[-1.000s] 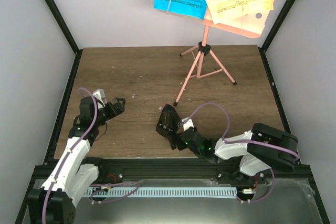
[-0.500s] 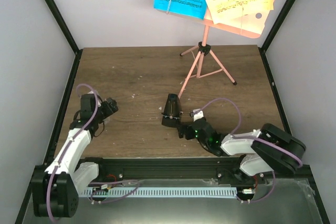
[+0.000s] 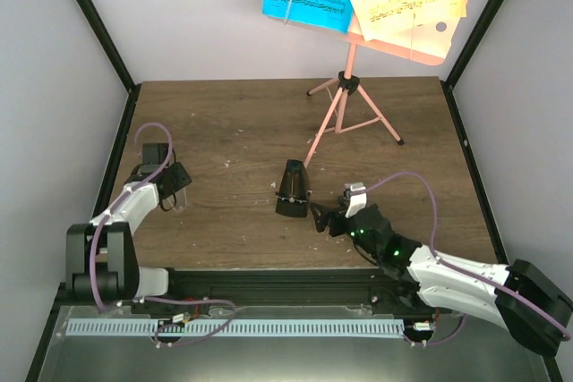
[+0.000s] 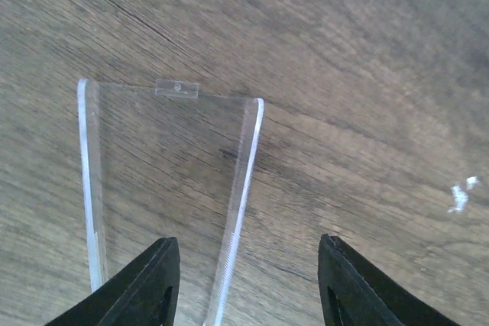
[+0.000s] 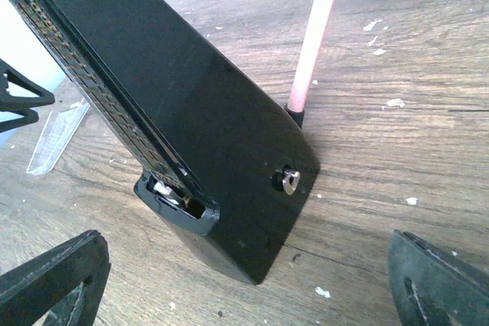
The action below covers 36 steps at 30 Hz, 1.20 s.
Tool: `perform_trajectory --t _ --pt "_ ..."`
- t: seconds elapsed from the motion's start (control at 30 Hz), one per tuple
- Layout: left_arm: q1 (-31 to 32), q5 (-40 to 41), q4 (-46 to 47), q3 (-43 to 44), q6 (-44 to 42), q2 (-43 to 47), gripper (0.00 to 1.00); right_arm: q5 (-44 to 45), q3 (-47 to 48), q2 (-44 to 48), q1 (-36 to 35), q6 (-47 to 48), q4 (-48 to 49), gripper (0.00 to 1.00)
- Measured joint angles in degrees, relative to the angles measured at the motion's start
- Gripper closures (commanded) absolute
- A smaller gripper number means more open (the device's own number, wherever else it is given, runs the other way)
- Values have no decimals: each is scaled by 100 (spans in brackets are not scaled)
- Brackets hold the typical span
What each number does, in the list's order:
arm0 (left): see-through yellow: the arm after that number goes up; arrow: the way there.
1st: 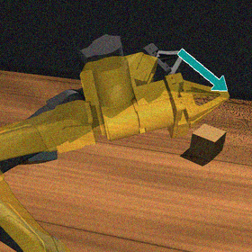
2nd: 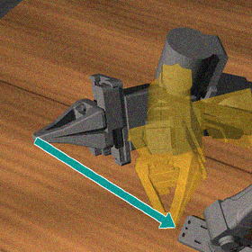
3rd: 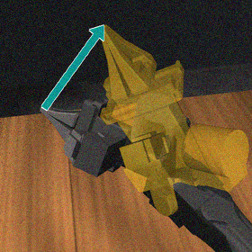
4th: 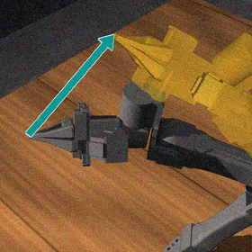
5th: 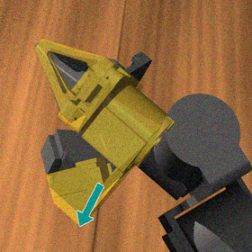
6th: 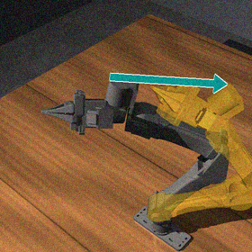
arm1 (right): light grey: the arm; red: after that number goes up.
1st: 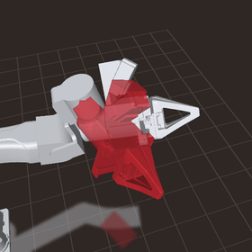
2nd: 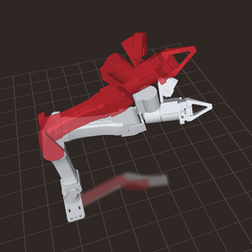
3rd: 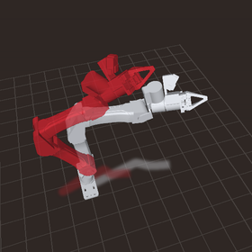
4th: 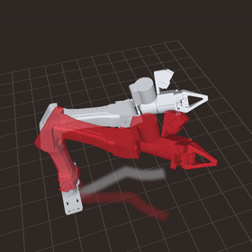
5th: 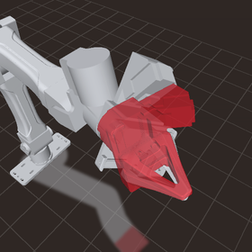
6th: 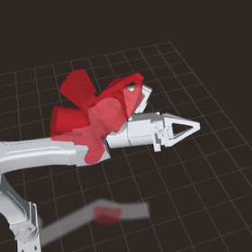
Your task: Pack up the instrument practice props
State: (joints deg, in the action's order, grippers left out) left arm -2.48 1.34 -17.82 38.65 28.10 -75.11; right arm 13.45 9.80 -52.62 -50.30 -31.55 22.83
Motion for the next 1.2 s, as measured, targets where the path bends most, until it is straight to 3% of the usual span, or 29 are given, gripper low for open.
perform_trajectory --t 0.43,0.63,1.2 --pt "0 2 -160 487 -365 -1150 71 52 -236 243 31 -50 -278 0" --pt "0 46 -184 647 -496 -1545 75 52 -240 232 31 -61 -293 0" --pt "-2 63 -205 789 -702 -1600 100 59 -240 160 31 -66 -326 0"
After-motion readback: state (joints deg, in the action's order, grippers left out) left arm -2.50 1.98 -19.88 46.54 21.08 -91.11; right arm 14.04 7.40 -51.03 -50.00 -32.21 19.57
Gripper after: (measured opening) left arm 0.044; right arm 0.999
